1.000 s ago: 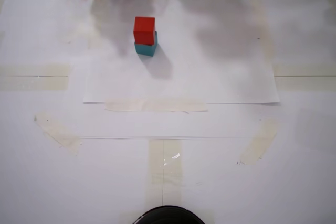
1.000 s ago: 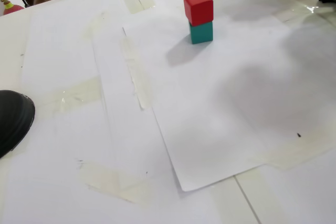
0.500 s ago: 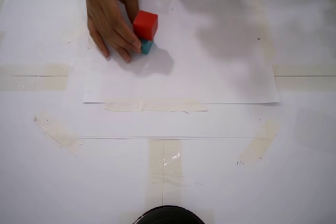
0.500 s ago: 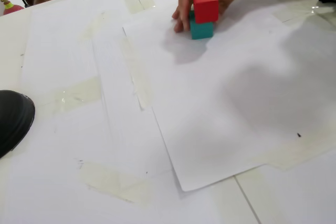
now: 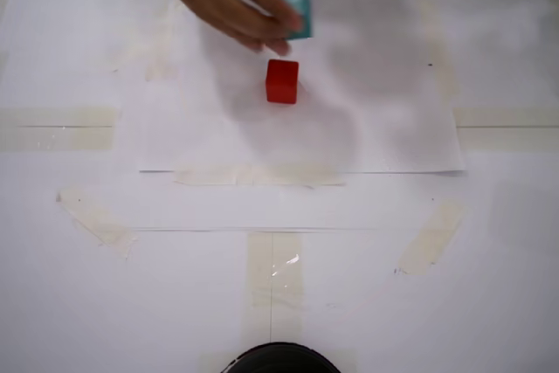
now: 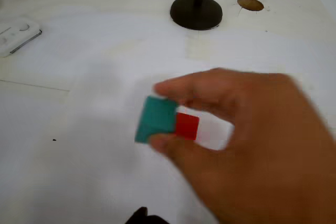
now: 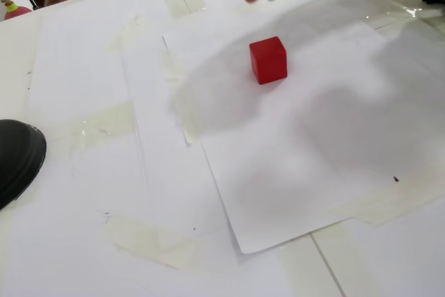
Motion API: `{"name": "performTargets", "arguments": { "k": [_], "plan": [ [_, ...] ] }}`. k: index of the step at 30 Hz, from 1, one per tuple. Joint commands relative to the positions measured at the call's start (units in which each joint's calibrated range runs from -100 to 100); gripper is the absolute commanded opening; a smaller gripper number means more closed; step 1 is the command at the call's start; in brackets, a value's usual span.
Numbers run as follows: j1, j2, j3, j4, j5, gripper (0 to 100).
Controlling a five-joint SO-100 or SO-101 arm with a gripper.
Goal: Put the red cube on the top of the blue cube.
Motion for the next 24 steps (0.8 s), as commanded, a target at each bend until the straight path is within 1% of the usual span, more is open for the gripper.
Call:
{"name": "performTargets", "arguments": {
  "k": [1,9,24],
  "plan": [
    [0.34,-0.20,-1.34,-0.29,0.29,0],
    [-1.78,-0.20,-2.16,1.02,-0.24,0],
    [-0.94,-0.20,-0.07,-0.12,-0.39,0]
  ]
}}
